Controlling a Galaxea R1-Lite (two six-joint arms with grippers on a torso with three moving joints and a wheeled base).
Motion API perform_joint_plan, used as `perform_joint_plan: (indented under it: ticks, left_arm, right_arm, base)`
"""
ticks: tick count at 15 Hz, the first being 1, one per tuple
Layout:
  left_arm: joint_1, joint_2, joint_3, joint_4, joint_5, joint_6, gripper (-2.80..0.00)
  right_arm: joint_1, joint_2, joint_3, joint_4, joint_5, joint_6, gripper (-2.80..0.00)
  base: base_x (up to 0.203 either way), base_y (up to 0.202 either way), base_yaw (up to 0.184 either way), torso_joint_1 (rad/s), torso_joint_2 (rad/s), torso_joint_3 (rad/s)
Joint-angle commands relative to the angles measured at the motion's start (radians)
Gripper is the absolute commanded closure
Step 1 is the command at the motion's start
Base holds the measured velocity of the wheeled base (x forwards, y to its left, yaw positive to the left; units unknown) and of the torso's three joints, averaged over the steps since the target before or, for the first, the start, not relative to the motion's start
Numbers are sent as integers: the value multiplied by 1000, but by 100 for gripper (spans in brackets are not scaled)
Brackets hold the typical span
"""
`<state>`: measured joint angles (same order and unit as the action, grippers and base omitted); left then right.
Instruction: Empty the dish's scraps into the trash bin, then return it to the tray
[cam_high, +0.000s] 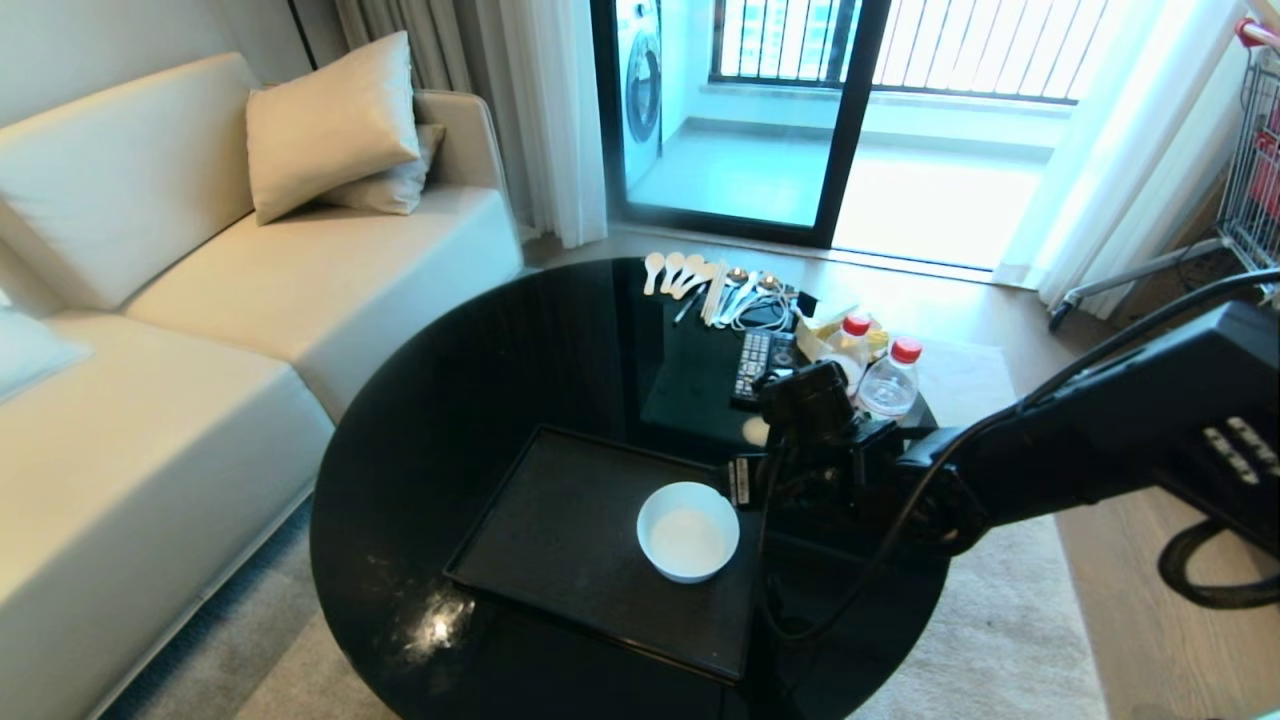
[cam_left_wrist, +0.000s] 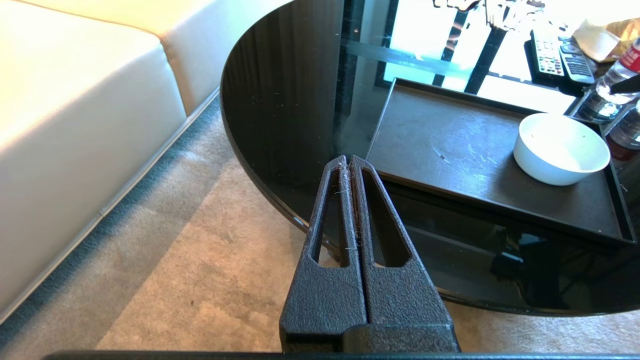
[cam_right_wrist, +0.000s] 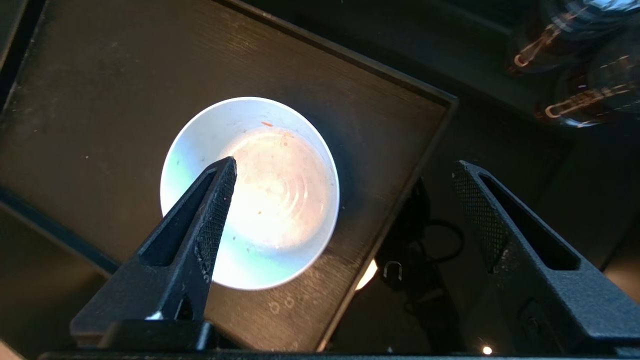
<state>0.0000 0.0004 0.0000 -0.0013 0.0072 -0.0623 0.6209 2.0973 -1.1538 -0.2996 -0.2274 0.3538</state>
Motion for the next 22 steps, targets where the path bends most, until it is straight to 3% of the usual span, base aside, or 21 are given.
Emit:
perform_joint_plan:
  ticks: [1,2,3,9,15,17,22]
  left_arm:
    - [0,0,0,0,0,-1,0]
    - [0,0,0,0,0,-1,0]
    - [0,0,0,0,0,-1,0]
    - [0,0,0,0,0,-1,0]
    - [0,0,0,0,0,-1,0]
    - [0,0,0,0,0,-1,0]
    - [0,0,0,0,0,-1,0]
  right_arm:
    - [2,-100,52,-3,-7,-2,-280]
    - [2,-128,79,-4,-8,-3,-280]
    - [2,-160,113,-5,-9,-4,0]
    - [2,-287,335,-156,-33,-49,0]
    - [-15,-459,649,-517,-64,-92,0]
    - [-69,-532,739,-635,-95,-132,0]
    - [-338,-792,934,-690,-102,-214,0]
  base:
    - [0,0,0,0,0,0]
    - [0,0,0,0,0,0]
    - [0,0,0,0,0,0]
    - [0,0,0,0,0,0]
    - [0,0,0,0,0,0]
    - [0,0,0,0,0,0]
    - [0,0,0,0,0,0]
